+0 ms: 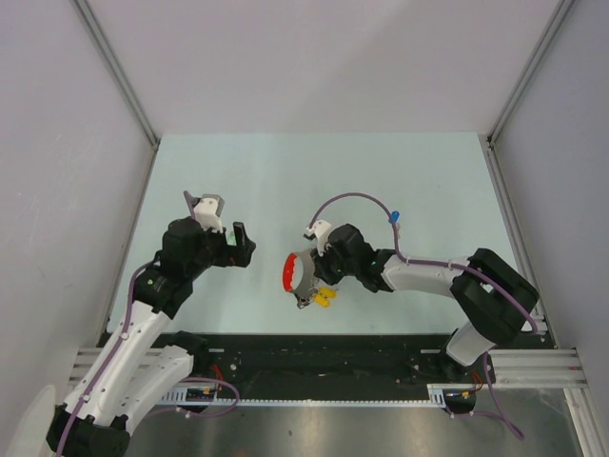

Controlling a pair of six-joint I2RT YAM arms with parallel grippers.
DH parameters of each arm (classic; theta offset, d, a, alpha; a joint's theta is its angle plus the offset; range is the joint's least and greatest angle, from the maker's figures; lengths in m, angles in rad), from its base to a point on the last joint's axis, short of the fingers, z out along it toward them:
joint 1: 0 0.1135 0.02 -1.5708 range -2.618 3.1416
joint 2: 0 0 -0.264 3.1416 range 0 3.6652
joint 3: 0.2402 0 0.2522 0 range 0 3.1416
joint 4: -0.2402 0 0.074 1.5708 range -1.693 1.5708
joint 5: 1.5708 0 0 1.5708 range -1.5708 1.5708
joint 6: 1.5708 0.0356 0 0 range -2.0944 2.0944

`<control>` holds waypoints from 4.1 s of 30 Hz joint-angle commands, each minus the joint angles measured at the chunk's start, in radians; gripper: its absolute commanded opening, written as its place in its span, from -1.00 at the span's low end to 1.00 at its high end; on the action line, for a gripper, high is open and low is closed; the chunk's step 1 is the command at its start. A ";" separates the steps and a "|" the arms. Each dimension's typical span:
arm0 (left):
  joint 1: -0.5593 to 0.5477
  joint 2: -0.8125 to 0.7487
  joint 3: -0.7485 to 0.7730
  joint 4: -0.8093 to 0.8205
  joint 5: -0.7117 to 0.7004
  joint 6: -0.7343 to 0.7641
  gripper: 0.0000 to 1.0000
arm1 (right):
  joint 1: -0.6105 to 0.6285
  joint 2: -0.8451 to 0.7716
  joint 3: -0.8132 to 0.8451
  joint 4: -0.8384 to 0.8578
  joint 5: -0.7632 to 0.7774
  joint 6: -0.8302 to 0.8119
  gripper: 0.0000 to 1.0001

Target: Put the keys on the keyring

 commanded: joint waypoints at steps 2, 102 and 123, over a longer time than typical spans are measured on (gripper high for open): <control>0.009 -0.017 -0.005 0.009 0.031 0.056 1.00 | 0.011 0.029 0.036 0.027 -0.019 0.005 -0.63; 0.009 -0.048 -0.016 0.022 0.056 0.058 1.00 | 0.013 0.170 0.280 -0.533 0.426 0.073 -0.45; 0.007 -0.054 -0.017 0.023 0.059 0.059 1.00 | -0.044 0.008 0.222 -0.634 0.551 0.223 -0.50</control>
